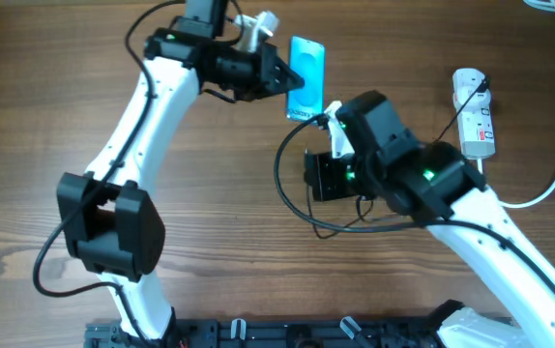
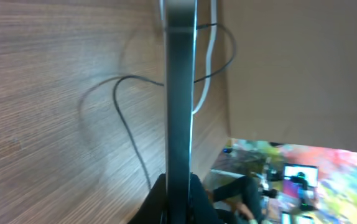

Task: Plug charger to phone and switch on socket
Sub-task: 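Lift the plug and bring the phone toward it with the left gripper, then push the USB-C plug up into the phone's bottom port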

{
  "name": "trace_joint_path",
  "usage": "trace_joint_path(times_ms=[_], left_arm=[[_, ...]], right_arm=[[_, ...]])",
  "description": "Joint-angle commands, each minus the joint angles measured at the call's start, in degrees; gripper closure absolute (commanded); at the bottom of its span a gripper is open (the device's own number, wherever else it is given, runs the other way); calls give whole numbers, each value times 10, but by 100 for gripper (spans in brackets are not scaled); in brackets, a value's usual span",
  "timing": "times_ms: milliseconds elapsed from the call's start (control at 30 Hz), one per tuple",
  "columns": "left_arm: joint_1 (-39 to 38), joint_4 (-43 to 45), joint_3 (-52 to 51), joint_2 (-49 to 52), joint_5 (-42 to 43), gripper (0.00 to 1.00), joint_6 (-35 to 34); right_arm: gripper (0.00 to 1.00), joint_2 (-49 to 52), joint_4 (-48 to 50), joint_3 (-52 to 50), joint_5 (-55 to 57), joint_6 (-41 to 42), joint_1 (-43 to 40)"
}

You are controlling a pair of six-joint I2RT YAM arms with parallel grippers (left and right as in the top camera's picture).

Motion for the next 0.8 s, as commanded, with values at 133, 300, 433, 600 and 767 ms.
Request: trace_joint_path(times_ms=[133, 300, 433, 600, 767], left_arm=[[7, 1, 2, -17, 122, 96, 74], [6, 17, 2, -19, 136, 96, 73], [5, 16, 2, -23, 121, 96, 71], [-12, 15, 2, -25, 66, 96, 70], [-15, 14, 2, -25, 62, 96, 74]], right_arm=[[95, -10, 11, 12, 30, 34, 1], [95, -9, 19, 12, 14, 35, 1], [95, -4, 23, 12, 14, 49, 1], [96, 38, 37, 12, 16, 49, 1], [96, 47, 60, 12, 17, 49, -7]])
